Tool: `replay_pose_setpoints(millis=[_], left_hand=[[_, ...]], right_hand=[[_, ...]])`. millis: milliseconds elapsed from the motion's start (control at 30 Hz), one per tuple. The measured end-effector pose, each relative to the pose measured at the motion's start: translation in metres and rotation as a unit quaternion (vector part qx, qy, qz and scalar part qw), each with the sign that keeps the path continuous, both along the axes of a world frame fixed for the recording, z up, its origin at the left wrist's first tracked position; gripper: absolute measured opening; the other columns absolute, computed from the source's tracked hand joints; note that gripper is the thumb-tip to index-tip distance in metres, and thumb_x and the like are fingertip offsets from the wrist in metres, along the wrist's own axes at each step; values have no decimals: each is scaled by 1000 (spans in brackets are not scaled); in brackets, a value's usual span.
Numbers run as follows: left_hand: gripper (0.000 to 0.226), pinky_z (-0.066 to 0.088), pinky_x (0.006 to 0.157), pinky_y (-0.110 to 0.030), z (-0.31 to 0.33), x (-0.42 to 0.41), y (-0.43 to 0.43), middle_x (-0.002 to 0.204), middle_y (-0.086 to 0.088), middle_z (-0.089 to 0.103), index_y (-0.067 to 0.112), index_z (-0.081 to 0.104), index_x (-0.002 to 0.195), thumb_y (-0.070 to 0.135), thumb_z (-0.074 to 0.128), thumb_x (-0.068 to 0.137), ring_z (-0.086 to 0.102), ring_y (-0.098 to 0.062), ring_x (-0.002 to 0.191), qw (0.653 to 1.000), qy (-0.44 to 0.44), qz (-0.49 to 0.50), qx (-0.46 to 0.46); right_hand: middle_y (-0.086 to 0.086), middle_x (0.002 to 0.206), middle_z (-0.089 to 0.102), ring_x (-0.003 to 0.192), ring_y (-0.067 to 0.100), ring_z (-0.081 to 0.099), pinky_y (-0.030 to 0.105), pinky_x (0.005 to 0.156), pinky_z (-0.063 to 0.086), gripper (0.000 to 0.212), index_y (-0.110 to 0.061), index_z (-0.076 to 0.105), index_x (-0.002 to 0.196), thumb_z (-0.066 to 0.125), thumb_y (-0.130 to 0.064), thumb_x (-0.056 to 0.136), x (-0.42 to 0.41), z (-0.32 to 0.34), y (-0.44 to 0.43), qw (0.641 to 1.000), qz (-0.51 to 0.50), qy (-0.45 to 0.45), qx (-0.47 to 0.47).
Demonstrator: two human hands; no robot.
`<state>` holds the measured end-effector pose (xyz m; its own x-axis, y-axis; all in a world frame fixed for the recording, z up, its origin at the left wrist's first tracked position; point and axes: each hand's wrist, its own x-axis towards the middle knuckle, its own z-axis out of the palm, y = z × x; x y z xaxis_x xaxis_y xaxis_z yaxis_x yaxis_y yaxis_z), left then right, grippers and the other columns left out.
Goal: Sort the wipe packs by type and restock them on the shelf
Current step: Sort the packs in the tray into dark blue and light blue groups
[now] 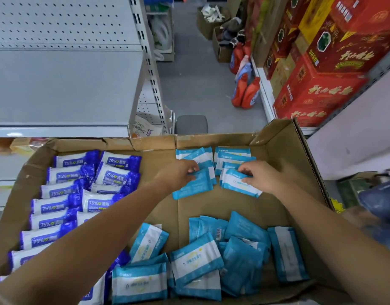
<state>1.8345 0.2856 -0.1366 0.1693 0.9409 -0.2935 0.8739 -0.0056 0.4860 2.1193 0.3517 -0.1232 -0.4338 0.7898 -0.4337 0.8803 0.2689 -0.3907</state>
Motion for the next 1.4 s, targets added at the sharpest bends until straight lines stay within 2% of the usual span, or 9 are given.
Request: replay_pose_setpoints(millis=[267, 467, 633, 767, 967, 1067, 1167, 1267, 1400], left_hand=[[35, 49, 86, -35, -15, 9, -23, 124, 0, 63, 22, 62, 127, 26, 68, 93, 57, -22, 116, 988, 61, 10, 142], [63, 40, 105, -39, -11, 20, -23, 139, -2, 54, 25, 41, 145, 33, 71, 90, 49, -24, 128, 981, 167, -58, 77], [46, 48, 90, -35, 7, 25, -20, 129, -1, 61, 26, 53, 138, 27, 66, 94, 55, -21, 120, 992, 113, -44, 46], [35, 43, 75, -31, 34, 27, -20, 121, 1, 66, 33, 55, 134, 31, 50, 100, 63, -21, 109, 966, 221, -130, 45], [40, 47, 93, -36, 54, 23, -28, 103, -2, 71, 32, 59, 127, 41, 36, 95, 64, -22, 92, 973, 190, -127, 21], [52, 47, 85, -34, 52, 18, -31, 96, 2, 72, 31, 66, 108, 61, 27, 92, 58, -17, 80, 986, 148, -80, 9], [47, 40, 69, -30, 53, 13, -29, 95, 3, 69, 31, 66, 103, 69, 40, 95, 58, -16, 82, 981, 175, -73, 30], [28, 42, 66, -30, 58, 7, -24, 106, 0, 68, 30, 58, 114, 50, 58, 94, 62, -20, 94, 980, 182, -71, 21], [51, 47, 77, -32, 58, 1, -16, 126, -2, 64, 32, 48, 139, 40, 66, 92, 61, -24, 110, 987, 149, -54, -4]], right_hand=[[2, 130, 59, 118, 21, 53, 35, 100, 46, 41, -27, 59, 131, 68, -27, 90, -5, -10, -7, 990, 6, -66, 126], [-5, 130, 61, 118, 19, 53, 36, 95, 36, 44, -36, 55, 132, 67, -32, 90, -3, -6, -12, 978, 59, -172, 106], [-2, 123, 60, 109, 18, 56, 32, 86, 47, 32, -37, 66, 121, 69, -34, 89, 0, 6, -11, 981, 64, -164, 80], [-1, 119, 59, 108, 18, 55, 31, 83, 47, 30, -36, 68, 116, 72, -38, 86, 5, 9, -11, 982, 74, -148, 92], [-2, 120, 57, 114, 19, 50, 37, 94, 43, 31, -34, 66, 119, 68, -40, 89, 11, 0, -14, 986, 62, -138, 68], [-3, 125, 62, 110, 17, 57, 36, 90, 51, 34, -29, 65, 123, 70, -30, 90, 11, -4, -15, 994, 34, -101, 19], [-5, 127, 62, 107, 15, 60, 34, 88, 54, 35, -27, 64, 125, 70, -26, 91, 10, -7, -13, 996, 27, -83, -7], [-4, 125, 63, 105, 13, 59, 29, 84, 53, 34, -25, 64, 125, 70, -27, 91, 8, -7, -10, 996, 41, -78, -13], [-2, 125, 62, 108, 16, 58, 32, 87, 52, 33, -24, 64, 124, 69, -26, 91, 6, -8, -7, 997, 26, -67, 1]])
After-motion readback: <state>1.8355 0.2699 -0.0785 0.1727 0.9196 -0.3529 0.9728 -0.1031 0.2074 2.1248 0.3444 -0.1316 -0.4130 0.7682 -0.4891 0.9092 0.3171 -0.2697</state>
